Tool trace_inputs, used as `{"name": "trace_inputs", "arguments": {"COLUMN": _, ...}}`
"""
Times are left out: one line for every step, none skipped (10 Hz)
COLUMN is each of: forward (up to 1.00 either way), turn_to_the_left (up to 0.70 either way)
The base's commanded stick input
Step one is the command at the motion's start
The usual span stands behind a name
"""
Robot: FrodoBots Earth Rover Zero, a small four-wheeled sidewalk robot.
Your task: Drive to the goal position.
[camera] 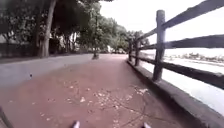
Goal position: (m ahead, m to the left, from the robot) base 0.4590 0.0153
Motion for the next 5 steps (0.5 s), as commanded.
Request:
{"name": "trace_inputs", "arguments": {"forward": 0.7, "turn_to_the_left": 0.0}}
{"name": "trace_inputs", "arguments": {"forward": 0.7, "turn_to_the_left": 0.0}}
{"name": "trace_inputs", "arguments": {"forward": 0.7, "turn_to_the_left": 0.0}}
{"name": "trace_inputs", "arguments": {"forward": 0.7, "turn_to_the_left": 0.0}}
{"name": "trace_inputs", "arguments": {"forward": 0.7, "turn_to_the_left": 0.0}}
